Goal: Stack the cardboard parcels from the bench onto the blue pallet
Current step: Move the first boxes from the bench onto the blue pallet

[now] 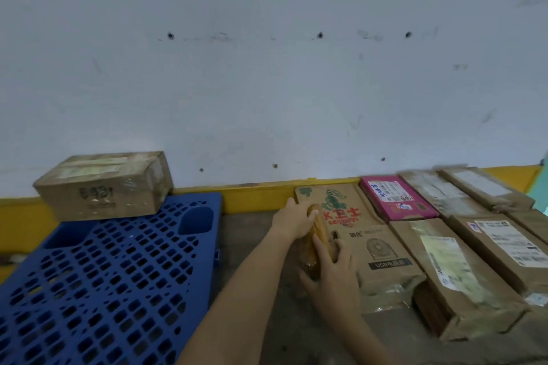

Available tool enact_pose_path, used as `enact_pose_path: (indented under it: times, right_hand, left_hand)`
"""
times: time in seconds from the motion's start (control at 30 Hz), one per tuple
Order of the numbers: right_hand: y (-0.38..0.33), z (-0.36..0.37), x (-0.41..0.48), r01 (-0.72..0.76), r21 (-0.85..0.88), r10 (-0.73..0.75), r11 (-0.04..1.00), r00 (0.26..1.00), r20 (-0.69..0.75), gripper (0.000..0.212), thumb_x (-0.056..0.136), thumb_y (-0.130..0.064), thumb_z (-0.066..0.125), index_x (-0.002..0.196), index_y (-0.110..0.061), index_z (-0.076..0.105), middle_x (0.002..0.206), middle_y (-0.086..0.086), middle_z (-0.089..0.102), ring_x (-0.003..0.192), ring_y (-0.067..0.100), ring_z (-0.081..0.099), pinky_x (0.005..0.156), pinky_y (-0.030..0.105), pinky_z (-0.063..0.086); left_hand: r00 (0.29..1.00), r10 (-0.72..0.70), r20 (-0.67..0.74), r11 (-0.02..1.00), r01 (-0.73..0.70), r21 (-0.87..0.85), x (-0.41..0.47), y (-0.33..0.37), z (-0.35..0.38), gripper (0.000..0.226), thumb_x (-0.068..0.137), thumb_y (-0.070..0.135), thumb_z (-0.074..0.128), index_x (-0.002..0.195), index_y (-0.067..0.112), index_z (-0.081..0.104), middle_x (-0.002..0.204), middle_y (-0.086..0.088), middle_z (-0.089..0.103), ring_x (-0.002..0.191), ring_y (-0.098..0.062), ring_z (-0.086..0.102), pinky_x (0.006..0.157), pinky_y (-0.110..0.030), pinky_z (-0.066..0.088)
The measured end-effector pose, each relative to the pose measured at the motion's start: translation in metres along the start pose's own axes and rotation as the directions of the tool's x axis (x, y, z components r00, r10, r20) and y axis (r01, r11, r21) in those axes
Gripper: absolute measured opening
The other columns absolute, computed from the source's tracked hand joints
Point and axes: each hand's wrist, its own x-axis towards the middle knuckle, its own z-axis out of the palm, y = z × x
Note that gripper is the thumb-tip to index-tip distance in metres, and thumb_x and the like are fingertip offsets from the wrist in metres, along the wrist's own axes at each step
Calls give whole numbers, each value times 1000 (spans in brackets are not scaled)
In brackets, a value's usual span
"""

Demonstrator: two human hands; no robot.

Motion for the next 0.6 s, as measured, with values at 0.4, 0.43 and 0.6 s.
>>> enact_pose_path:
  times: [0.4, 0.43, 0.6]
  right_hand:
    - [-157, -5, -21, 364, 171, -343, 916, 929, -139, 70, 81, -54, 57, 142, -30, 33, 140, 9, 27, 119, 24, 32, 81, 26, 47]
    - [-173, -2, -23, 385, 180, -365, 905, 921, -135, 69, 81, -55, 56, 142, -31, 32, 140, 9, 26, 119, 23, 31, 82, 25, 47]
    - [-256, 29, -34, 439, 245, -428, 864, 898, -99, 67, 82, -55, 55, 140, -32, 33, 140, 7, 26, 123, 23, 31, 84, 28, 51]
  left_hand:
    - [962, -157, -223, 976, 186, 114, -94, -97, -152, 46, 99, 45, 28, 142, 28, 34, 138, -16, 37, 113, -34, 53, 94, -40, 43]
    - [957, -171, -234, 973, 201, 115, -102, -110, -162, 46, 99, 46, 28, 142, 29, 34, 139, -16, 37, 115, -33, 52, 95, -40, 42]
    - [932, -233, -278, 948, 281, 150, -133, -190, -206, 46, 98, 47, 29, 142, 33, 33, 145, -13, 33, 121, -32, 49, 95, -41, 42]
